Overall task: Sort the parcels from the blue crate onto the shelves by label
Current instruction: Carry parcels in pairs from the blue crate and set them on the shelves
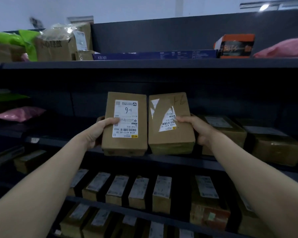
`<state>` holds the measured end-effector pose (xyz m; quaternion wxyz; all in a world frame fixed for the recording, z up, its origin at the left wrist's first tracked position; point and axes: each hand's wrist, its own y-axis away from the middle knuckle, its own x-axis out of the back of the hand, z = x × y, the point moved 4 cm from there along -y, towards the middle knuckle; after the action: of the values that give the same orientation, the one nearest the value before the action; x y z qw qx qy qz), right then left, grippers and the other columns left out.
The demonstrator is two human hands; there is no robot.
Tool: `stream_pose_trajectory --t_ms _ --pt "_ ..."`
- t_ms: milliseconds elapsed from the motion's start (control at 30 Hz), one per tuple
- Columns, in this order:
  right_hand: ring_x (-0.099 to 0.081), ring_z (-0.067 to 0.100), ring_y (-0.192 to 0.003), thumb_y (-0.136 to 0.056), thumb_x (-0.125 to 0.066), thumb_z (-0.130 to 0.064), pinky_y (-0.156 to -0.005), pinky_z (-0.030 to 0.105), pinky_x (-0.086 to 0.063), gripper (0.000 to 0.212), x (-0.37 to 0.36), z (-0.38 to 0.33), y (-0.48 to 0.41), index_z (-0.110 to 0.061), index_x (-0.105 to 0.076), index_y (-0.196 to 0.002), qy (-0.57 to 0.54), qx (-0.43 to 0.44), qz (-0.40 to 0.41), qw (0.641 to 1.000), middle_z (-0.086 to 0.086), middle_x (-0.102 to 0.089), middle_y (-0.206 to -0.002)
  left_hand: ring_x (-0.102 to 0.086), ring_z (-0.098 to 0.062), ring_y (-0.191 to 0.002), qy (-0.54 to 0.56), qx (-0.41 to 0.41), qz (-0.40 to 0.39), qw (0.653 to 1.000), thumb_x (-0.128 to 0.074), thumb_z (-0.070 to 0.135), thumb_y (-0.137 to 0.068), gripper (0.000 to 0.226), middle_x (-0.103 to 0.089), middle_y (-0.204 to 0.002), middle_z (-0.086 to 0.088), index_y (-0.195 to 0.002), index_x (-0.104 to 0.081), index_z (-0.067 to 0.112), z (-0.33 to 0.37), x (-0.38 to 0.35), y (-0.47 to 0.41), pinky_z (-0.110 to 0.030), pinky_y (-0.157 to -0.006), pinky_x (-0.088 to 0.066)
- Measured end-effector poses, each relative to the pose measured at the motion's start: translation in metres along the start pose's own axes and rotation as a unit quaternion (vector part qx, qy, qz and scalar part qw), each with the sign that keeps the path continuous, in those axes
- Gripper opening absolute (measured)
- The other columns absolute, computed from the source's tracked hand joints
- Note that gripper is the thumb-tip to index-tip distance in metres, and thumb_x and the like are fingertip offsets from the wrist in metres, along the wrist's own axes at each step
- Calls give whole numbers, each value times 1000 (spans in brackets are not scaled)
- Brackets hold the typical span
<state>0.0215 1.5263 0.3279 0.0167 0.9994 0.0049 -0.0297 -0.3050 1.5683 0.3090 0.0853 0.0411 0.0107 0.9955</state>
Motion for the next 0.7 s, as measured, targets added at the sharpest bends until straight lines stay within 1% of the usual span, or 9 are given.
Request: stream_pose_trajectory --t_ms 100,167,233,267,333,367,500,567,700 --pt "-69 27 -97 -58 -84 -34 -95 49 -49 53 -10 -5 -24 -18 -71 -106 11 -41 15 999 7 -76 -98 -69 -30 -97 -8 26 -58 998 -80 53 -56 70 -73 -106 -10 -115 -64 19 5 13 -33 -46 -91 -52" --pt "-68 28 -97 -60 -84 -34 -94 51 -48 44 -15 -6 -38 -18 -73 -99 9 -70 48 996 7 -77 -92 -67 -30 -103 -23 42 -85 995 -76 58 -59 65 -72 -109 -8 -113 -66 24 7 24 -55 -49 -96 -47" --pt "-66 30 -95 -58 -84 -36 -84 48 -50 45 -19 -5 -48 -18 -72 -98 20 -97 73 992 7 -77 -84 -65 -30 -105 -38 59 -94 993 -76 62 -57 66 -73 -108 -6 -112 -67 27 8 32 -75 -51 -95 -47" --pt "-66 31 -94 -55 -84 -38 -79 47 -50 48 -20 -4 -52 -19 -72 -97 26 -110 84 990 8 -77 -82 -66 -29 -102 -51 71 -90 992 -75 65 -53 68 -74 -104 -5 -110 -67 28 7 35 -83 -49 -89 -50" --pt "-63 34 -98 -52 -83 -41 -82 50 -47 55 -20 -1 -59 -19 -70 -101 31 -131 109 985 11 -75 -91 -65 -29 -97 -69 97 -79 990 -73 68 -45 73 -75 -99 -5 -107 -67 29 6 41 -98 -45 -77 -51" --pt "-62 35 -101 -54 -83 -42 -86 52 -45 57 -20 1 -63 -19 -68 -104 31 -143 122 982 12 -72 -100 -64 -30 -98 -70 111 -79 988 -73 67 -43 75 -73 -102 -7 -107 -66 28 4 43 -105 -45 -76 -51" --pt "-56 41 -105 -60 -80 -47 -85 59 -41 63 -17 13 -75 -19 -59 -113 22 -188 160 969 16 -63 -114 -58 -36 -103 -62 155 -92 982 -72 67 -49 76 -65 -111 -14 -112 -62 26 -4 49 -132 -50 -77 -49" --pt "-55 42 -107 -63 -79 -49 -86 63 -40 66 -15 17 -82 -20 -57 -117 9 -193 169 966 17 -62 -117 -56 -38 -104 -57 166 -92 980 -69 67 -58 71 -63 -114 -15 -115 -60 25 -8 50 -146 -52 -79 -48" --pt "-54 41 -102 -73 -72 -52 -76 61 -43 55 -13 20 -86 -22 -55 -115 -5 -193 196 961 16 -60 -114 -54 -37 -104 -35 191 -86 977 -61 62 -73 61 -61 -115 -15 -120 -58 23 -19 53 -165 -52 -84 -44"
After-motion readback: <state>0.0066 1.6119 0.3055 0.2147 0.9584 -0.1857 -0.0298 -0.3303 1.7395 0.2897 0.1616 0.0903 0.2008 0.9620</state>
